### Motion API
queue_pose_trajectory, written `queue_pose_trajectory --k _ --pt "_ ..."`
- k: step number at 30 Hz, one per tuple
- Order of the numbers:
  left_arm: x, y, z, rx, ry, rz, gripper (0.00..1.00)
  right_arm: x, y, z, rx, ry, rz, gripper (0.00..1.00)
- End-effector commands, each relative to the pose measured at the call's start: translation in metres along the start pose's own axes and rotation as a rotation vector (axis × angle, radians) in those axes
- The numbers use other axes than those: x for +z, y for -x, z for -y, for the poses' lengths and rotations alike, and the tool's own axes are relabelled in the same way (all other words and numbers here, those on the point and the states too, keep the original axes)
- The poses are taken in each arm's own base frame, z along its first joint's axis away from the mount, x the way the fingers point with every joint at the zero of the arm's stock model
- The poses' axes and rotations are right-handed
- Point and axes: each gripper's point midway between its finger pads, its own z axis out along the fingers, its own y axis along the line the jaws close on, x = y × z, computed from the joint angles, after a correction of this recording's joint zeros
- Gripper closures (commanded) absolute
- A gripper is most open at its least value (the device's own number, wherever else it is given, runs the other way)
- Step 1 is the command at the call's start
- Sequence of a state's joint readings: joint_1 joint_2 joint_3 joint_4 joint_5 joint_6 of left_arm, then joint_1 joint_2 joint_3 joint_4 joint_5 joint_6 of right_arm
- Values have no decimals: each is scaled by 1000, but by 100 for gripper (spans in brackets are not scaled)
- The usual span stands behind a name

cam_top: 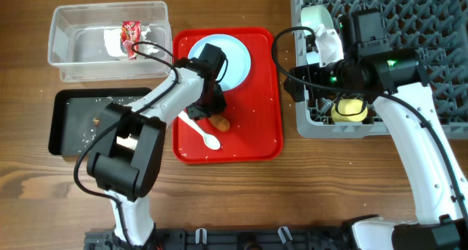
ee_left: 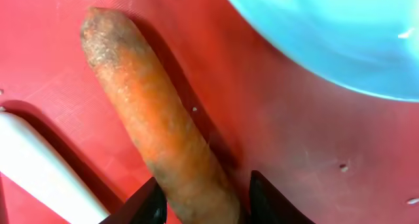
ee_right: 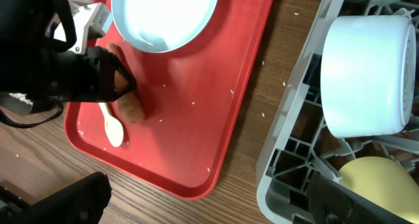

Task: Sort waste into correct bins and load items into the dishwasher rack
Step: 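Grasp the carrot on the red tray with the left gripper, then place the carrot onto the black tray with the left gripper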

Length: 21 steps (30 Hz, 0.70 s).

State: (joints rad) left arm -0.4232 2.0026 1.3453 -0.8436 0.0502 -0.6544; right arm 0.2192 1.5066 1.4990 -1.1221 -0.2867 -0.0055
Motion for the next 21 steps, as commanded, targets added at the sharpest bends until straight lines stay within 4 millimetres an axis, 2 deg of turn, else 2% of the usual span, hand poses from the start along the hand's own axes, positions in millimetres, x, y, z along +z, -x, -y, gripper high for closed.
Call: queue_pose_trajectory --k 1,4,6,8,10,12,14,16,17,21 --pt "16 -2 -11 -8 55 -18 71 -2 5 3 -16 -13 10 0" --pt "14 -1 -11 -13 53 -19 78 -2 5 3 -18 -14 10 0" --pt "-1 6 -11 -32 33 -16 80 -2 5 3 -18 -14 10 0" --pt "-28 19 -11 -56 18 4 80 -2 5 3 -18 -13 10 0" --pt "-66 32 -9 -59 -7 38 81 -2 4 3 -18 -13 8 0" --pt "-107 41 -14 8 -15 87 83 -2 4 3 -17 -13 7 0" --pt "-142 56 -36 -32 23 178 83 -2 4 3 -18 -13 8 0" --pt "-164 67 -64 -95 47 240 82 -2 4 3 -17 -13 8 0" --pt "-173 74 -90 -161 62 252 82 -2 4 3 -17 -13 7 0" --pt "-173 83 -168 -367 115 210 90 -2 4 3 -17 -13 5 0"
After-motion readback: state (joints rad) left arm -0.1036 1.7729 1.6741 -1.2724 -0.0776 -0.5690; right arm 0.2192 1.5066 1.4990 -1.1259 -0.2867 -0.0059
